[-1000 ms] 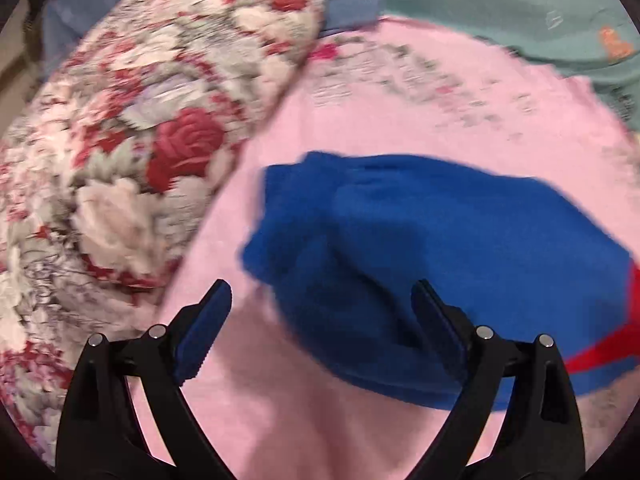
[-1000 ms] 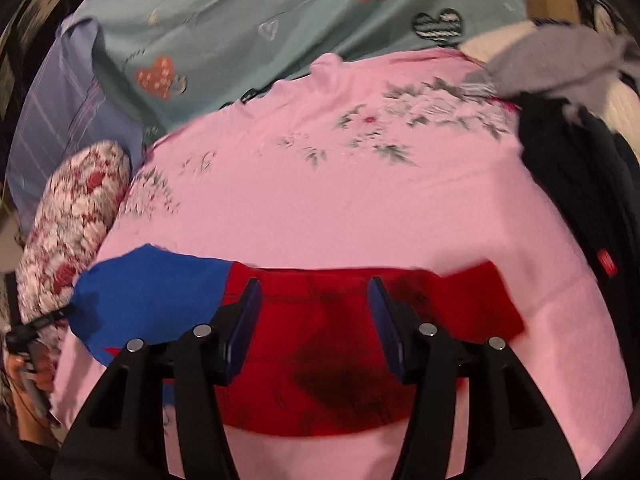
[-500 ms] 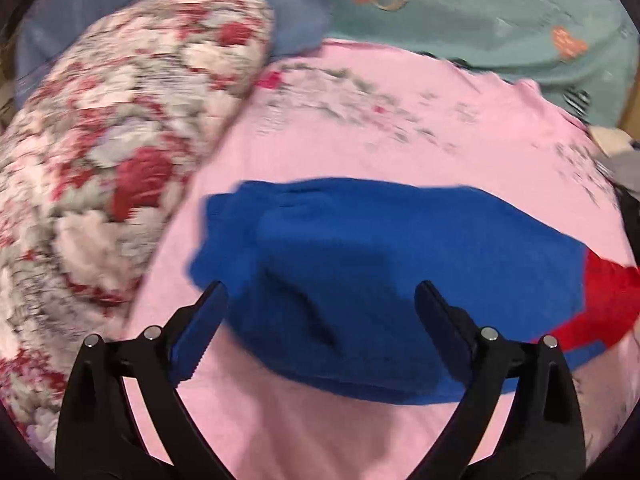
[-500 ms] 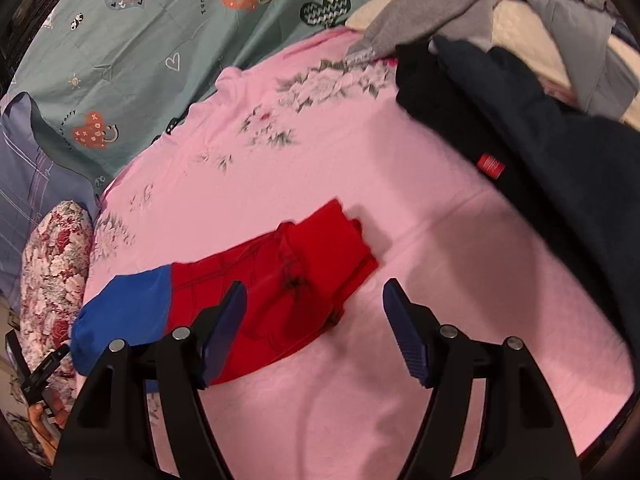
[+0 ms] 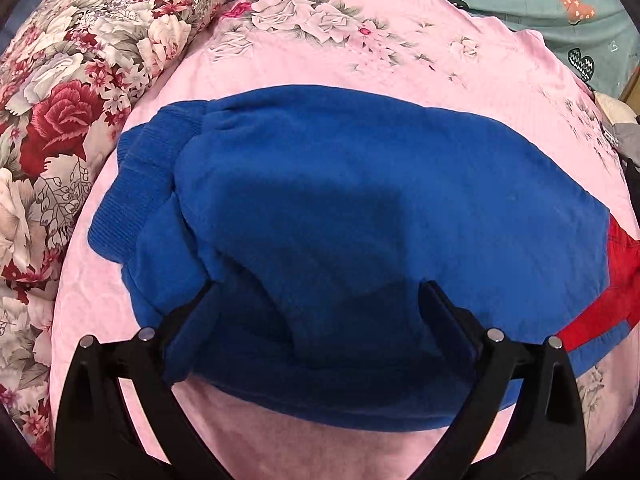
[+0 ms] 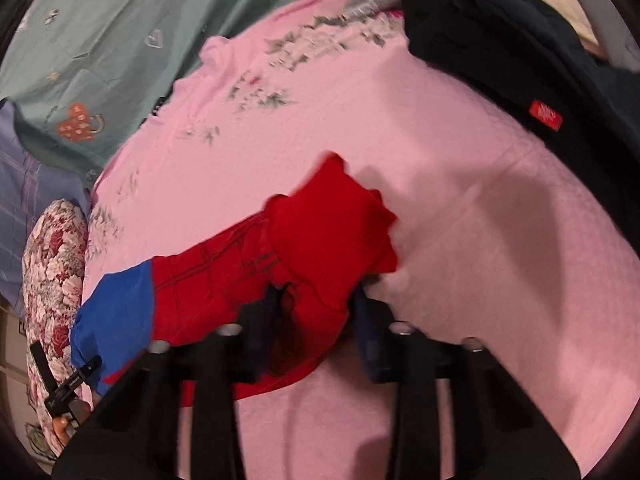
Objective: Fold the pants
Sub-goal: 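Grasp the red leg cuff with the right gripper and lift it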
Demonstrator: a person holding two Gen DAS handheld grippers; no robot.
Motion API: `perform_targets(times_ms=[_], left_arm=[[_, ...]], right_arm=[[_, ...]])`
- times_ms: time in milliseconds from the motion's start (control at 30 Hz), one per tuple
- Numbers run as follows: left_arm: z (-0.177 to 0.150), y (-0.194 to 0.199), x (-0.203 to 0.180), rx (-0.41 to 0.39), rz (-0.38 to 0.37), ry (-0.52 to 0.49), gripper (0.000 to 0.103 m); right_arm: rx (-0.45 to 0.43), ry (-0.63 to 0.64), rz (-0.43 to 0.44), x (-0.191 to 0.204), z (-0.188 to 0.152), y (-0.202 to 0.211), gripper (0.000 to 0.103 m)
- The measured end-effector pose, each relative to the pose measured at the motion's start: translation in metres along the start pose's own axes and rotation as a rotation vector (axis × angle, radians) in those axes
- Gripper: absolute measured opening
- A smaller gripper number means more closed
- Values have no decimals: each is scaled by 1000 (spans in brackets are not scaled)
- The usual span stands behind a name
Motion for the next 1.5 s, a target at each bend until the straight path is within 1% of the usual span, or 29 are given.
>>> perform_targets(times_ms=[67,167,200,233,300,333,400,467,500,533,567,600,633,667,700,733,767,800,833,867,900,967,1100,1167,1267,1300,1333,1433,1500], left_arm=[[2,0,-2,3,-1,0,99],[5,3,-2,13,-9,18,99],[7,5,-2,11,-25,24,99],[10,10,-4,-4,-71,26,99],[14,21,-3,-39,-135,39,99],[14,24,0,-43,-138,50,99],[13,28,3,-42,-143,63,99],[10,30,6,-32,-146,65,99],[9,31,8,-34,-141,67,99],[9,31,11,-36,-127,69,99],[8,31,13,-35,-117,71,99],[8,31,15,-34,-109,73,99],[9,32,15,-35,-105,75,99],[10,34,15,-41,-101,76,99],[12,36,15,-44,-103,77,99],[15,38,12,-47,-113,77,99],[17,40,8,-49,-126,74,99],[19,44,0,-54,-143,64,99],[22,46,-8,-59,-158,50,99],[24,48,-16,-62,-170,36,99],[25,51,-27,-60,-185,14,99],[25,53,-45,-56,-207,-18,99],[25,56,-81,-31,-259,-73,99],[25,58,-91,-22,-261,-77,99],[28,58,-98,-16,-250,-66,99],[28,59,-100,-14,-252,-63,99],[28,60,-102,-12,-254,-60,99],[27,59,-108,-6,-258,-67,99],[25,56,-115,11,-275,-75,99]], right_arm=[[-29,15,21,15,5,11,23],[-80,181,15,73,14,34,22],[-84,241,8,92,13,35,22],[-71,329,7,119,8,32,22],[-27,451,28,158,-7,15,22],[17,511,51,179,-21,-2,22],[112,585,104,207,-48,-39,22],[222,623,121,220,-77,-81,23],[278,629,115,222,-91,-103,28],[346,632,103,221,-107,-127,36],[413,619,112,219,-120,-146,41],[455,595,130,218,-128,-156,52],[453,590,139,219,-129,-157,62],[455,588,160,222,-128,-155,63],[463,574,202,224,-125,-148,63],[455,531,268,224,-115,-136,63],[434,495,306,221,-105,-124,63],[387,463,328,212,-88,-106,63],[338,460,320,204,-76,-92,63],[288,472,289,195,-65,-78,63],[238,495,233,182,-55,-61,62],[214,502,186,165,-51,-44,62],[237,532,112,134,-67,-27,62],[272,558,108,127,-81,-24,62],[315,587,124,131,-98,-36,62],[323,607,107,131,-103,-40,62],[325,633,62,130,-105,-46,62],[327,686,-33,131,-115,-57,62],[322,687,-70,128,-114,-62,62]])
Point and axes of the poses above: each gripper's, at about its wrist camera, not at the fingertips, and y roughly against the way its jaws point, x to its left, z to its top, the point moved 7 cm from there along -y, roughly the way its jaws point, and after that the axes turned 14 degrees about z, right-handed, at the moved point
